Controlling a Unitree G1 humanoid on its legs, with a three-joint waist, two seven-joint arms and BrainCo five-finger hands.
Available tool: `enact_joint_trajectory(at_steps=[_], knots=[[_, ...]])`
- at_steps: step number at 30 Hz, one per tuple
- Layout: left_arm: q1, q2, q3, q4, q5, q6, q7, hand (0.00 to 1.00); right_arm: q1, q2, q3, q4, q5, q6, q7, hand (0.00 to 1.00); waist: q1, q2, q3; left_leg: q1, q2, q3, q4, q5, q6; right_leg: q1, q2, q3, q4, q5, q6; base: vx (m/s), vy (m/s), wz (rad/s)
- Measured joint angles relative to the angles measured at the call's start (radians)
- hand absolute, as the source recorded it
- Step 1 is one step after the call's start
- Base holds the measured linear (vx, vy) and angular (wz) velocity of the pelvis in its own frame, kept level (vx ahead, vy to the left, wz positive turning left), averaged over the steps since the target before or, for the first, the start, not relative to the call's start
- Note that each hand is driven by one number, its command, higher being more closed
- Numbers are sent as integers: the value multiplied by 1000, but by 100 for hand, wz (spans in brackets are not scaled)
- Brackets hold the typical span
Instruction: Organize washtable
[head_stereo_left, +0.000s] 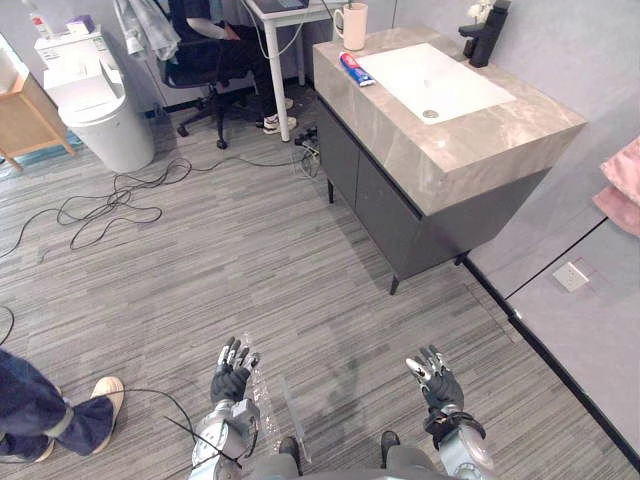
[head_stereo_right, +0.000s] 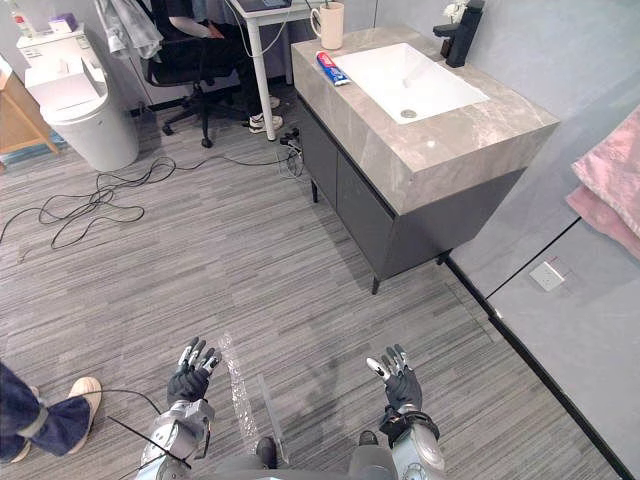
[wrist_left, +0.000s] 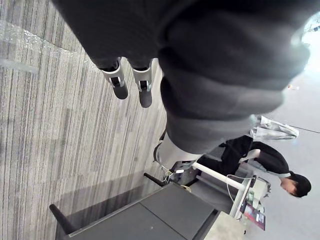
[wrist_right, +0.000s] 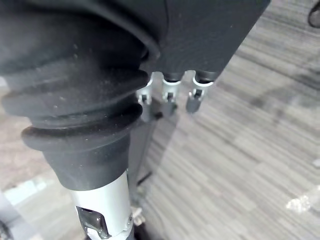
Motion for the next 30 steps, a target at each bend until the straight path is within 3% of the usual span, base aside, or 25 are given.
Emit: enact_joint_trajectory(at_steps=[3, 4, 9, 13, 16, 20, 22, 24, 26, 27, 29, 30], knots=[[16, 1, 36, -37, 3, 0, 12, 0, 4, 6, 4, -9, 0, 2, -1, 0, 12, -19, 12, -10, -12, -1, 87, -49, 16, -1, -17, -6, 61, -37, -3, -95, 66, 10], [33, 4, 58, -42, 5, 0, 22, 0, 9, 5, 4, -22, 0, 3, -2, 0, 25, -22, 17, -11, -14, 1, 112, -70, 20, 0, -27, -6, 93, -46, -17, -72, 79, -7], [58, 30, 106, -45, 11, 2, 44, 0, 10, 25, 42, -81, 6, 3, 4, 0, 24, -63, 20, -17, -21, -43, 117, -72, 24, 1, -21, -39, 90, -64, -87, -3, 18, 16], [63, 33, 86, -46, 10, 10, 45, 0, -2, 40, 42, -82, 12, 3, 2, 0, 14, -73, 23, -13, 13, -49, 111, -77, 11, 2, 8, -41, 81, -64, -85, 66, -74, -5], [62, 29, 47, -45, 8, 10, 45, 0, -9, 40, 39, -82, 16, 3, -1, 0, -9, -75, 25, 10, 43, -44, 99, -84, -19, 8, 33, -48, 93, -68, -54, 94, -107, -12], [9, 27, -14, -35, 0, 13, 38, 0, -11, 37, 26, -81, 30, 1, -11, 0, -24, -56, 17, 33, 111, -46, 69, -101, -68, 12, 91, -72, 100, -92, -82, 123, -174, -11], [-18, 27, -31, -11, 0, 14, 37, 0, -7, 37, 27, -81, 30, 1, -18, 0, -43, -26, -7, 31, 158, -50, 57, -108, -98, 13, 133, -96, 80, -102, -102, 178, -210, -9], [-32, 25, -36, -1, -3, 14, 36, 0, 3, 33, 22, -80, 29, -2, -19, 0, -65, -9, -18, -14, 191, -70, 173, -112, -119, 37, 171, -115, 64, -119, -133, 207, -188, 4], [-54, 11, -59, 2, -22, 14, 31, 0, 22, 13, 4, -80, 36, -4, -18, 0, -63, 36, -30, -117, 217, -134, 426, -87, -142, 87, 212, -114, 43, -123, -140, 274, -212, -11], [-54, 8, -60, 3, -23, 14, 26, 0, 24, 7, 3, -80, 40, -4, -18, 0, -62, 44, -33, -131, 222, -143, 467, -70, -147, 99, 218, -112, 39, -123, -141, 315, -170, -31], [-72, 8, -56, 34, -24, 9, 20, 0, 8, 2, 4, -79, 53, -10, -24, 0, -51, 30, -24, -213, 220, -124, 707, 65, -100, 164, 215, -44, 16, -119, -150, 206, -94, -61], [-74, 8, -56, 41, -25, 8, 20, 0, -5, 0, 3, -77, 55, -10, -26, 0, -48, 21, -17, -237, 222, -115, 769, 28, -64, 177, 213, -18, 13, -122, -155, 138, -36, -74]])
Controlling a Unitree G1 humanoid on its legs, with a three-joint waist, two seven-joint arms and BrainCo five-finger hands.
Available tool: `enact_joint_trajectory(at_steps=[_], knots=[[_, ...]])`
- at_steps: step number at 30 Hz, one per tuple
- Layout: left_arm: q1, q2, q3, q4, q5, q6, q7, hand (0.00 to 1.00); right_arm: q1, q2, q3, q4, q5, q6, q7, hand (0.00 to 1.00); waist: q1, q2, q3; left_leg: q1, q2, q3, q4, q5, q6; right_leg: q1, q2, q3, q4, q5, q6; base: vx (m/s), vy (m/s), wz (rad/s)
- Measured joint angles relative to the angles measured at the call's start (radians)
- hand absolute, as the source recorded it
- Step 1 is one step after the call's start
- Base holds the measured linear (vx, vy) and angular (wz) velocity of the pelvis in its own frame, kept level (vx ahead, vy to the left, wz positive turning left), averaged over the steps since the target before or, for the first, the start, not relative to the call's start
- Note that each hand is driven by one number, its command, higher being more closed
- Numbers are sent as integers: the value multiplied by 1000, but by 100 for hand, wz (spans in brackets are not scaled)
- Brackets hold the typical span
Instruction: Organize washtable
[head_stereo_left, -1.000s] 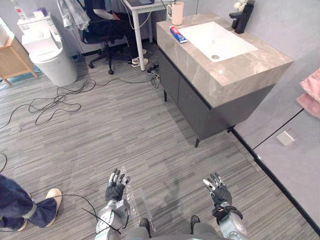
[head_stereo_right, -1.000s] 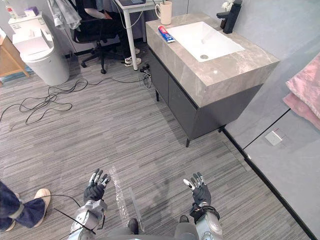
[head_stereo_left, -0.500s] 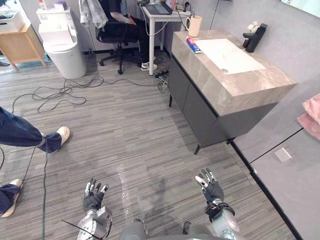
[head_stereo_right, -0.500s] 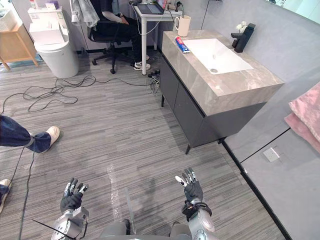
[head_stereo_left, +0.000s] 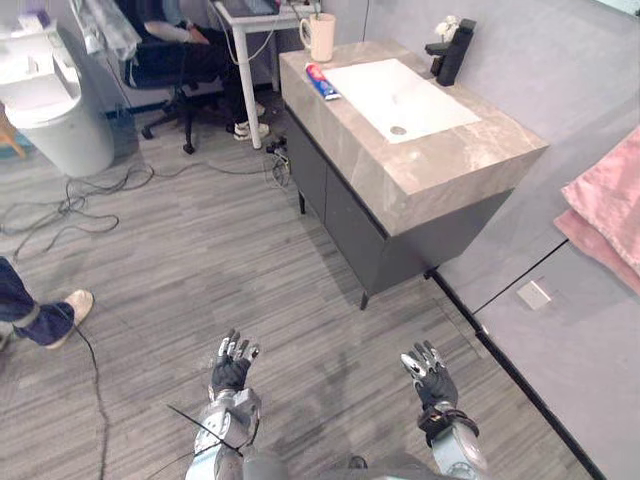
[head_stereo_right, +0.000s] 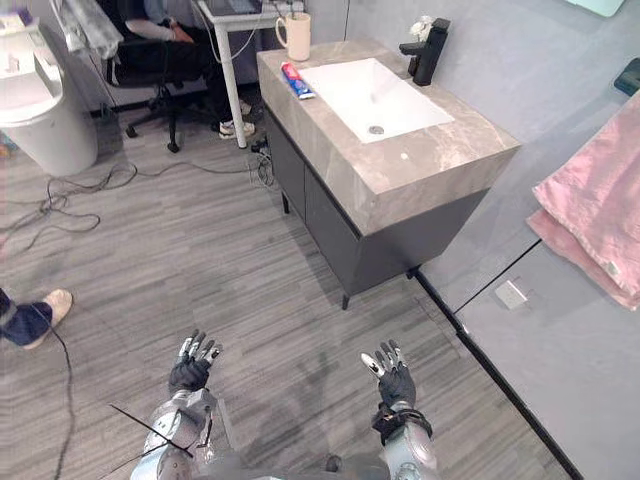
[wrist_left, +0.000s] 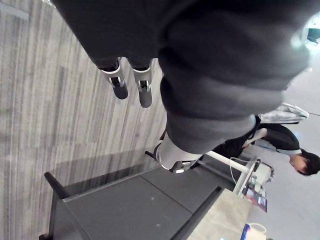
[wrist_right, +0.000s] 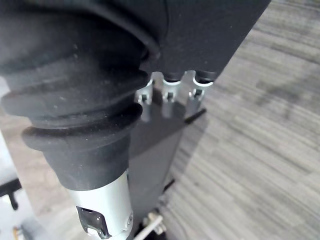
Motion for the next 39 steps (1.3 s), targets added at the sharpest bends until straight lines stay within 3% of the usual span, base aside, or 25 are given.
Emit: enact_joint_trajectory(at_steps=[2, 4, 6, 8, 9, 10, 11, 12, 14, 16, 18, 19, 21, 22, 23, 25, 26, 28, 30, 31, 32, 33, 34, 35, 39], knots=[[0, 0, 0, 18, -17, 0, 2, 0, -21, 1, -8, 11, 6, -8, -13, 0, 11, 0, 6, -23, -5, 40, 50, -81, 45, 26, -11, 49, -2, -2, -3, 187, 19, -79], [-6, 0, 0, 26, -19, -1, -1, 0, -29, 2, -27, 13, 7, -33, -17, 0, 15, -18, 17, -33, -39, 86, -102, -115, 73, 72, -48, 86, -23, -2, -2, 242, 79, -72], [-15, 0, 1, 26, -18, -2, -2, 0, -21, 1, -43, 13, 3, -35, -17, 0, 18, -33, 24, -34, -81, 73, -325, -111, 66, 85, -82, 100, -33, -17, 5, 213, 133, -44], [-15, 0, 5, 27, -17, -3, -2, 0, -9, -8, -44, 13, 1, -36, -17, 0, 19, -31, 23, -36, -114, 32, -540, -87, 43, 92, -110, 122, -32, -76, 29, 232, 222, -43], [-13, -2, 6, 36, -17, -2, -2, 0, 3, -12, -46, 18, -8, -35, -17, 0, 18, -17, 27, -37, -125, -31, -648, -70, 35, 108, -120, 127, -25, -110, 46, 297, 349, -42], [-1, -2, 10, 35, -16, -4, -1, 0, 22, -9, -44, 23, -17, -34, -18, 0, 27, -22, 25, -34, -124, -69, -694, -31, 1, 119, -138, 151, -3, -149, 66, 316, 377, -45], [8, -1, 17, 34, -16, -5, -1, 0, 26, -3, -41, 30, -23, -33, -18, 0, 33, -33, 23, -33, -133, -55, -671, 21, -32, 123, -153, 165, 11, -169, 74, 416, 495, -65], [24, -10, 32, 29, -16, -12, 0, 0, 23, 10, -44, 44, -38, -31, -19, 0, 47, -55, 12, -40, -163, -44, -598, 59, -34, 108, -182, 209, 42, -195, 90, 404, 484, -83], [41, -6, 68, 20, -17, -33, 2, 0, 0, 31, -22, 41, -58, -24, -12, 0, 57, -91, 13, -89, -179, -33, -430, -48, -3, 79, -204, 286, 79, -190, 115, 327, 406, -94], [75, -2, 77, 17, -20, -35, 2, 0, -48, 29, -17, 52, -67, -17, -12, 0, 68, -92, 13, -107, -188, -51, -245, -161, -2, 80, -225, 385, 92, -178, 140, 302, 393, -114], [72, 4, 75, 1, -25, -35, 1, 0, -86, 22, -20, 77, -69, -18, -10, 0, 66, -89, 0, -96, -194, -30, -225, -224, 14, 50, -250, 440, 99, -121, 191, 219, 356, -100], [65, 5, 75, -5, -25, -35, -2, 0, -97, 22, -21, 88, -71, -16, -9, 0, 66, -90, -1, -91, -194, -5, -229, -228, 20, 32, -257, 462, 112, -99, 191, 138, 403, -113], [50, 15, 67, -12, -22, -35, -4, 0, -105, 21, -21, 106, -76, -13, -8, 0, 63, -87, -14, -36, -202, 94, -307, -225, 46, -60, -280, 510, 203, 9, 166, 89, 417, -100], [42, 28, 45, -19, -18, -35, -4, 0, -92, 21, -23, 106, -76, -12, -10, 0, 42, -70, -31, -19, -214, 123, -353, -208, 75, -114, -281, 496, 253, 94, 119, 87, 424, -79], [30, 41, 19, -44, -14, -35, -5, 0, -80, 12, -27, 108, -63, -9, -9, 0, 39, -30, -34, 8, -218, 157, -409, -189, 107, -169, -281, 480, 281, 216, 94, 64, 359, -58], [25, 51, 7, -79, -13, -38, -6, 0, -68, 9, -25, 108, -56, -5, -2, 0, 38, -6, -36, 27, -225, 173, -451, -172, 134, -191, -285, 453, 285, 279, 48, 31, 265, -30], [18, 65, 1, -112, -8, -42, -8, 0, -62, 10, -10, 108, -50, 4, 10, 0, 35, 1, -36, 43, -232, 177, -481, -159, 151, -198, -279, 432, 292, 276, 44, 23, 273, -2], [11, 94, 1, -128, 21, -44, -23, 0, -54, 15, 14, 108, -51, 10, 35, 0, 31, 9, -33, 73, -246, 172, -530, -144, 161, -195, -224, 425, 292, 207, 61, 31, 213, 13], [17, 89, -4, -128, 27, -43, -28, 0, -54, 9, 26, 106, -50, 12, 51, 0, 28, 8, -42, 102, -250, 159, -574, -124, 170, -192, -156, 422, 278, 113, 92, 55, 76, 20], [36, 80, -14, -127, 27, -39, -34, 0, -53, 9, 36, 95, -48, 12, 52, 0, 29, 13, -38, 132, -250, 152, -608, -112, 170, -194, -98, 410, 242, 34, 113, 59, 33, 15], [47, 74, -17, -127, 27, -37, -37, 0, -52, 8, 42, 88, -47, 12, 52, 0, 28, 11, -38, 147, -251, 150, -619, -108, 171, -195, -76, 403, 227, 12, 113, 53, -15, 26], [66, 55, -18, -127, 28, -34, -47, 0, -48, 5, 49, 71, -47, 12, 53, 0, 21, 7, -39, 171, -254, 149, -628, -104, 170, -194, -36, 388, 186, -5, 113, 45, -53, 42], [79, 48, -25, -128, 34, -32, -50, 0, -50, 3, 49, 67, -46, 10, 55, 0, 20, -17, -51, 179, -285, 139, -624, -104, 170, -197, -29, 370, 130, 41, 92, 45, -66, 51], [76, 41, -36, -123, 37, -30, -49, 0, -53, -3, 46, 70, -45, 8, 54, 0, 17, -32, -53, 184, -301, 128, -622, -105, 169, -201, -45, 340, 133, 19, 93, 57, -96, 48], [82, -22, -70, -127, 47, -15, -51, 0, -63, -34, 45, 72, -44, 10, 50, 0, 44, -19, -46, 203, -299, 98, -667, -79, 145, -156, -54, 315, 43, 34, 81, 21, -81, 13]])
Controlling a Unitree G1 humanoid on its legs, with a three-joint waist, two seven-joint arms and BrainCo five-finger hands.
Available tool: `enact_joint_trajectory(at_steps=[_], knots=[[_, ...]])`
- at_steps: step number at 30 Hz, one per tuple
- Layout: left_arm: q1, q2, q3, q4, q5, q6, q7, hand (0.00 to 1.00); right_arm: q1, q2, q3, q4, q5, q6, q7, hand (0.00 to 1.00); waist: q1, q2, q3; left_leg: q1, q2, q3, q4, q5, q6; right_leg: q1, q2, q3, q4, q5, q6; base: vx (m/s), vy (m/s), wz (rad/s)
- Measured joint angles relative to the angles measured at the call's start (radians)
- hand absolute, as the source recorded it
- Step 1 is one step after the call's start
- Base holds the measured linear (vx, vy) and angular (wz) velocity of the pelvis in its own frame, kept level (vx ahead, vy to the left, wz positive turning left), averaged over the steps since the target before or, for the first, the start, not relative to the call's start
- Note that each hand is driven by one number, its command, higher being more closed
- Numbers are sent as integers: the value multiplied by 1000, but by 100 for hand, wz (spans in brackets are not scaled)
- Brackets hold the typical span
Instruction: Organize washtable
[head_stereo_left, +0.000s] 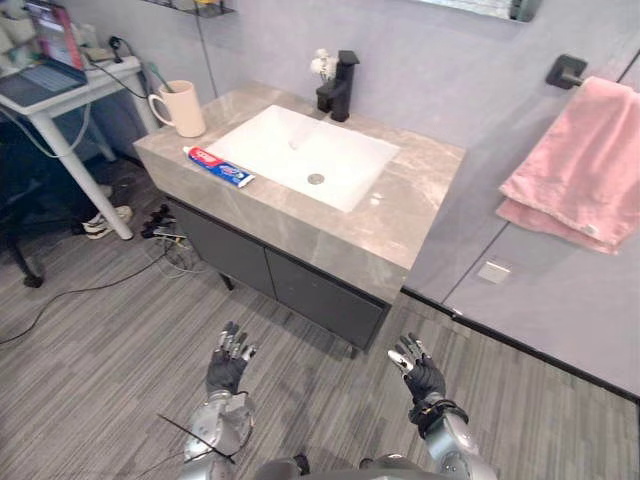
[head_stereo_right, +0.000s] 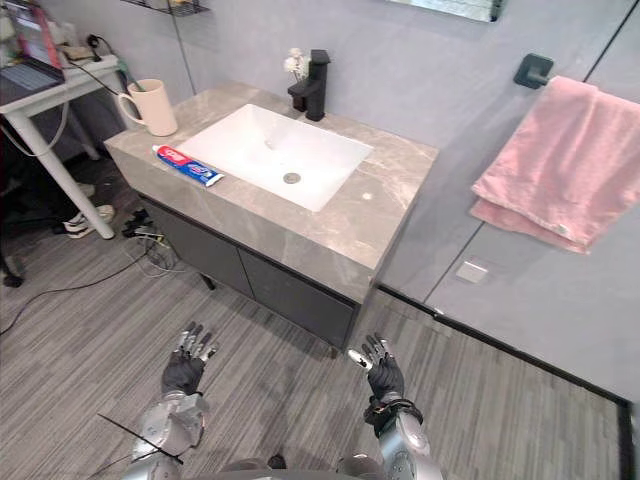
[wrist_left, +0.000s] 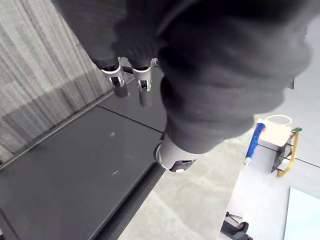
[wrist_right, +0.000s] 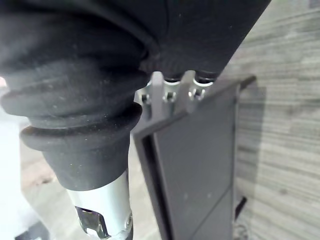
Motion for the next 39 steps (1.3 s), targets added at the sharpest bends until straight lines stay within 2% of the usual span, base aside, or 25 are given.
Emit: enact_joint_trajectory(at_steps=[5, 6, 12, 15, 20, 22, 23, 25, 26, 27, 28, 29, 30, 31, 32, 33, 34, 35, 37, 38, 39], knots=[[5, 1, -7, 10, -1, 7, -3, 0, 5, -5, -1, 1, 5, 0, 0, 0, 0, -1, -2, 32, 2, -28, -117, 72, -17, 12, -4, -31, -66, 41, 0, -22, -82, 14], [-14, 13, -6, 81, -3, 16, -3, 0, 2, -4, -7, 42, 20, 2, 0, 0, 7, 34, -21, 100, 0, -64, -298, 187, -27, 51, -19, -62, -161, 100, 5, -11, -30, 10], [-15, 13, -3, 81, -3, 16, -3, 0, 2, -4, -13, 42, 20, 2, 0, 0, 10, 44, -27, 98, 0, -68, -305, 185, -34, 50, -20, -77, -162, 98, 7, 0, -1, 4], [-17, 12, 27, 81, -23, 16, 3, 0, 3, -3, -33, 41, 19, 2, 0, 0, 16, 39, -27, 88, 3, -78, -328, 196, -44, 37, -27, -126, -162, 82, -1, -5, -25, 25], [-19, 15, 57, 78, -43, 14, 10, 0, 4, 6, -102, 41, 3, 1, -10, 0, 37, 33, -23, 42, 12, -104, -349, 225, -46, 27, -63, -333, -158, 73, 11, 39, -45, 52], [-16, 15, 74, 68, -43, 14, 16, 0, 5, 8, -117, 41, -6, 1, -22, 0, 46, 27, -20, 45, 12, -104, -346, 224, -46, 39, -69, -369, -155, 61, 16, 63, -44, 57], [-11, 15, 90, 45, -44, 13, 29, 0, -3, 9, -126, 40, -14, 1, -23, 0, 65, 17, -16, 46, 9, -105, -340, 221, -42, 39, -75, -383, -146, 46, 28, 90, -23, 34], [1, 15, 110, 18, -43, 6, 35, 0, -20, 9, -128, 40, -21, 0, -24, 0, 84, 6, -9, 43, -9, -105, -313, 197, -24, 43, -94, -398, -123, 12, 27, 122, 12, 29], [15, 15, 113, 6, -41, 6, 44, 0, -27, 11, -130, 40, -21, 0, -25, 0, 82, -1, -3, 37, -37, -103, -256, 148, -8, 57, -124, -420, -81, -20, 36, 184, 59, 41], [21, 12, 113, -2, -41, 6, 47, 0, -28, 10, -134, 40, -21, 0, -25, 0, 81, -6, 0, 34, -45, -100, -231, 127, -2, 65, -135, -436, -59, -30, 43, 198, 71, 46], [21, 7, 113, -4, -41, 6, 48, 0, -29, 7, -139, 41, -21, 0, -29, 0, 83, 0, 1, 32, -57, -105, -194, 98, 9, 59, -150, -462, 0, -37, 52, 151, 100, 33], [26, 7, 113, -5, -41, 6, 47, 0, -32, 1, -138, 41, -21, 0, -30, 0, 86, 14, 9, 24, -65, -117, -144, 62, 21, 21, -169, -492, 145, -40, 57, 119, 135, 43], [28, 15, 115, -9, -39, 6, 47, 0, -28, 1, -137, 38, -22, -1, -30, 0, 80, 19, 11, 38, -79, -140, -102, 29, 42, -46, -199, -496, 352, -22, 20, 124, 158, 46], [28, 21, 115, -10, -37, 7, 47, 0, -25, 0, -137, 38, -21, 0, -30, 0, 79, 18, 13, 47, -90, -155, -85, 17, 56, -82, -212, -491, 453, 8, -31, 206, 169, 68], [27, 29, 114, -19, -32, 7, 47, 0, -15, 3, -137, 37, -22, 0, -30, 0, 67, 26, 17, 76, -105, -190, -64, -10, 84, -143, -221, -467, 610, 79, -146, 360, 164, 76], [29, 29, 113, -32, -24, 7, 47, 0, 5, 12, -122, 25, -22, 1, -28, 0, 59, 13, 26, 108, -126, -224, -55, -32, 111, -186, -198, -399, 707, 23, -118, 381, 137, 78], [29, 32, 115, -37, -22, 7, 47, 0, 19, 23, -121, 8, -22, 2, -27, 0, 58, 4, 27, 119, -132, -239, -51, -39, 118, -201, -177, -370, 732, -11, -108, 401, 99, 79], [29, 32, 112, -52, -22, 8, 46, 0, 50, 43, -123, -38, -21, 2, -27, 0, 51, -5, 33, 137, -143, -275, -37, -56, 133, -234, -130, -336, 744, -67, -70, 261, 48, 66], [28, 27, 95, -62, -22, 15, 45, 0, 98, 55, -122, -106, -19, 2, -22, 0, 36, -4, 35, 176, -145, -311, -31, -86, 150, -285, -60, -326, 697, -120, -28, 343, 49, 67], [25, 26, 71, -71, -22, 16, 44, 0, 117, 61, -123, -143, -18, 2, -21, 0, 34, -1, 44, 222, -145, -323, -40, -111, 169, -319, -26, -349, 636, -125, -19, 431, 41, 39], [19, 29, 53, -71, -22, 16, 43, 0, 126, 64, -123, -160, -13, 2, -21, 0, 32, 1, 45, 243, -143, -325, -45, -119, 168, -335, -10, -371, 584, -122, -15, 550, 42, 9]])
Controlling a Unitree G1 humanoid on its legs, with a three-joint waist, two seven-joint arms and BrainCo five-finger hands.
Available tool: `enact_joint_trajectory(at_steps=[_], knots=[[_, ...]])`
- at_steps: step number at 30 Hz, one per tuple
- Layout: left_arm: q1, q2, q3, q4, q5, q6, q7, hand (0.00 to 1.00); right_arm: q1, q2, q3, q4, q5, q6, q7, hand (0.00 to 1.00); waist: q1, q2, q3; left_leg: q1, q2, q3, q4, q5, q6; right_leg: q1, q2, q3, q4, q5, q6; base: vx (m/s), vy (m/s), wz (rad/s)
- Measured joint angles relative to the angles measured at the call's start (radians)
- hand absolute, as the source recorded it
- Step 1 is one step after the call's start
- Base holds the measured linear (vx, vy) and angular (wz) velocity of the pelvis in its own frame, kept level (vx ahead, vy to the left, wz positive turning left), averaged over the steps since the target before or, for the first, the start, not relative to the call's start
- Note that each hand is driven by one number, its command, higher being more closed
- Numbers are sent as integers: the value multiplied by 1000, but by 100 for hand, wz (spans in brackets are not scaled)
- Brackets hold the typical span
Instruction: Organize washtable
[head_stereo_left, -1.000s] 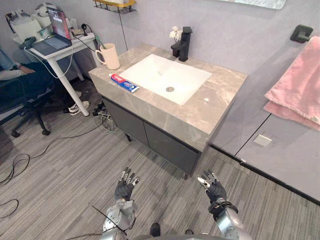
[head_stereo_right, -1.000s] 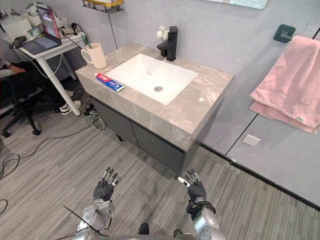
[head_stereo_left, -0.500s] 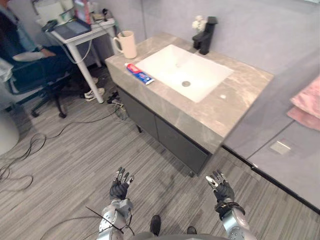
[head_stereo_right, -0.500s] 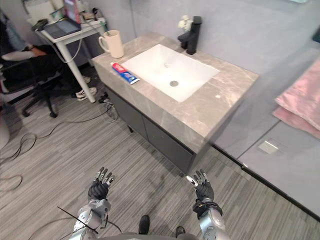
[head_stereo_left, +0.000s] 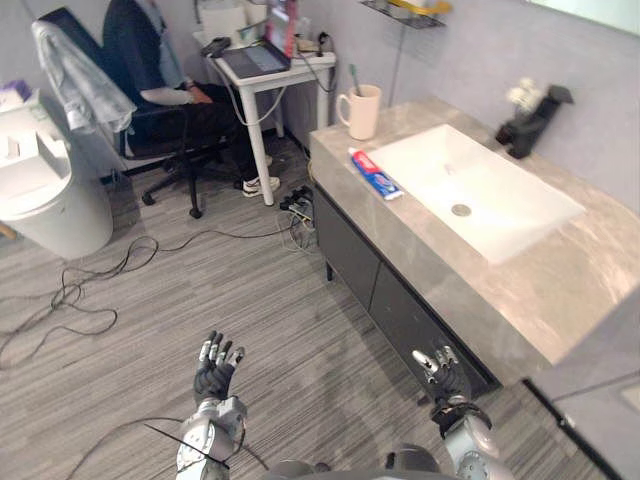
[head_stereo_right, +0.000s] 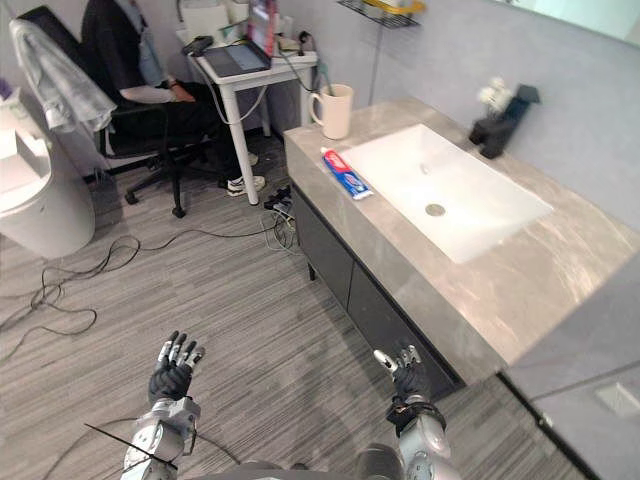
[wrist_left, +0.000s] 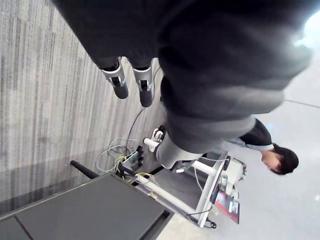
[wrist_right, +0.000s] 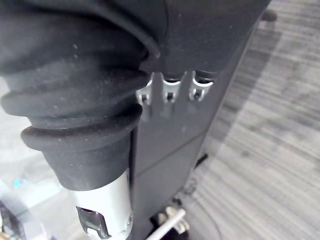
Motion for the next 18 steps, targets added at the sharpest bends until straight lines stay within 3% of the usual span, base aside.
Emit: enact_joint_trajectory(at_steps=[1, 3, 4, 5, 6, 7, 8, 9, 11, 12, 13, 14, 15, 18], knots=[[-21, 8, -27, -2, 0, 0, -8, 0, 8, 6, 1, -24, 12, 0, -1, 0, -7, -2, 1, 34, 1, 3, -18, -24, -2, -26, 16, -64, -137, 22, 10, 470, 27, 1], [-52, 15, -51, -3, 1, -1, -15, 0, 8, 13, 12, -30, 15, -6, -2, 0, -26, -17, -11, 95, -6, 6, -38, -70, -20, -37, 1, -258, -300, 98, -43, 541, 31, -3], [-52, 3, -54, -7, 2, -1, -16, 0, 16, 12, 22, -33, 16, -5, -5, 0, -38, -25, -27, 139, -10, 47, -27, -88, -46, -9, 3, -330, -346, 115, -135, 707, 71, 7], [-59, -22, -54, -1, 1, -1, -16, 0, 26, 6, 32, -39, 22, -5, -5, 0, -55, -33, -32, 127, -25, 102, 74, -111, -94, 21, 6, -333, -367, 163, -263, 844, 107, 11], [-70, -59, -54, 5, 1, 0, -13, 0, 25, -17, 45, -40, 23, 4, -1, 0, -64, 17, -22, 24, 9, 188, 347, -105, -225, 71, 37, -336, -380, 135, -255, 695, 107, 9], [-74, -68, -60, 5, 0, 0, -15, 0, 32, -17, 62, -46, 23, 9, 0, 0, -62, 27, -18, -47, 24, 228, 498, -49, -321, 97, 57, -320, -403, 128, -252, 675, 86, -19], [-75, -73, -61, 1, 0, -1, -18, 0, 33, -13, 82, -49, 23, 17, 0, 0, -53, 35, -15, -109, 43, 265, 631, -18, -366, 126, 74, -308, -425, 127, -254, 684, 54, -72], [-67, -71, -51, 0, -18, -1, -13, 0, 38, 31, 129, -49, 28, 42, -3, 0, -32, 42, -6, -221, 143, 349, 918, 18, -373, 241, 128, -245, -489, 126, -256, 687, 47, -92], [-34, -71, -27, -3, -22, -10, -12, 0, 52, 32, 194, -47, 37, 59, -3, 0, -24, 45, -6, -294, 235, 375, 1016, 18, -372, 351, 152, -150, -555, 126, -254, 610, 89, -125], [-23, -70, -17, -3, -22, -11, -9, 0, 72, 29, 217, -47, 45, 65, -2, 0, -17, 46, -5, -346, 295, 375, 1003, 10, -357, 392, 150, -89, -584, 130, -235, 548, 147, -129], [-21, -69, -13, -3, -22, -12, -8, 0, 80, 29, 224, -47, 49, 67, -1, 0, -12, 46, -5, -367, 322, 369, 974, -2, -334, 405, 146, -53, -595, 128, -217, 468, 224, -144], [-19, -69, 5, 3, -21, -11, -5, 0, 91, 30, 232, -47, 50, 72, -1, 0, -4, 45, -4, -393, 354, 341, 876, -30, -285, 413, 132, 14, -597, 122, -200, 383, 288, -153], [-17, -69, 18, 13, -21, -11, -5, 0, 101, 29, 232, -46, 50, 75, -2, 0, 1, 41, -2, -398, 372, 288, 745, -43, -262, 420, 119, 77, -594, 113, -182, 335, 318, -157], [2, -48, 38, 33, -22, -11, 4, 0, 98, 30, 190, -19, 48, 74, -9, 0, 3, 32, 0, -329, 369, 91, 378, -47, -254, 413, 77, 245, -568, 77, -116, 249, 416, -159]])
